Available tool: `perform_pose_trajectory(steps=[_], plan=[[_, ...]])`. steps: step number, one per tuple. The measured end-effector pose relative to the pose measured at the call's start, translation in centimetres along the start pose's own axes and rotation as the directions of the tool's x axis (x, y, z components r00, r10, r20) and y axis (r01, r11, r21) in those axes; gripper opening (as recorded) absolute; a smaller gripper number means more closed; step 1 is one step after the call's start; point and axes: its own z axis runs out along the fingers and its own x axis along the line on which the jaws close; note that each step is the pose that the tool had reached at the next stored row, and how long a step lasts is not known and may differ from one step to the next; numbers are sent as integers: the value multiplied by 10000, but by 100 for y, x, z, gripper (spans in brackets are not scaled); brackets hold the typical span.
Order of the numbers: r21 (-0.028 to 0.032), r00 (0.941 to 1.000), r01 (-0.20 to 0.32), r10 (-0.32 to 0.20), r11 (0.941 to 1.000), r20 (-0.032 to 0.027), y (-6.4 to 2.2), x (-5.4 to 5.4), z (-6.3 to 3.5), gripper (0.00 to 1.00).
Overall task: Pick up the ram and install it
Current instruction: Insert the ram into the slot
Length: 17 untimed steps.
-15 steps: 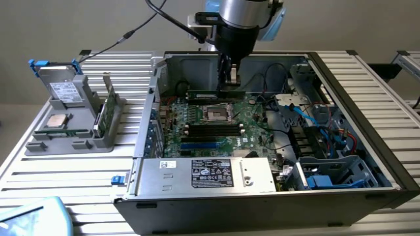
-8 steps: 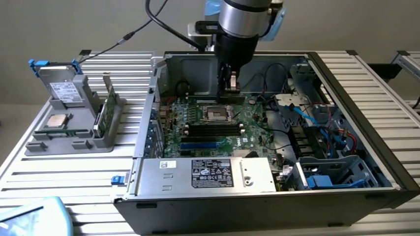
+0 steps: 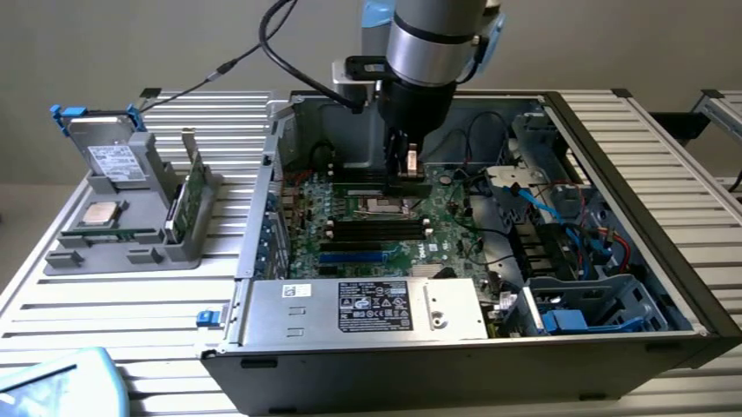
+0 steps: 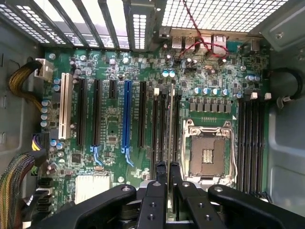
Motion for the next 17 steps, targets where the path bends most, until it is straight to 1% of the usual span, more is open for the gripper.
perform_pose_trajectory(steps=[7, 10, 17], plan=[[-3, 10000, 37, -37, 10000, -9, -17, 12, 125, 14], [-5, 10000, 46, -46, 10000, -22, -23, 16, 179, 14], [-8, 9999, 68, -68, 10000, -77, -44, 25, 305, 14]])
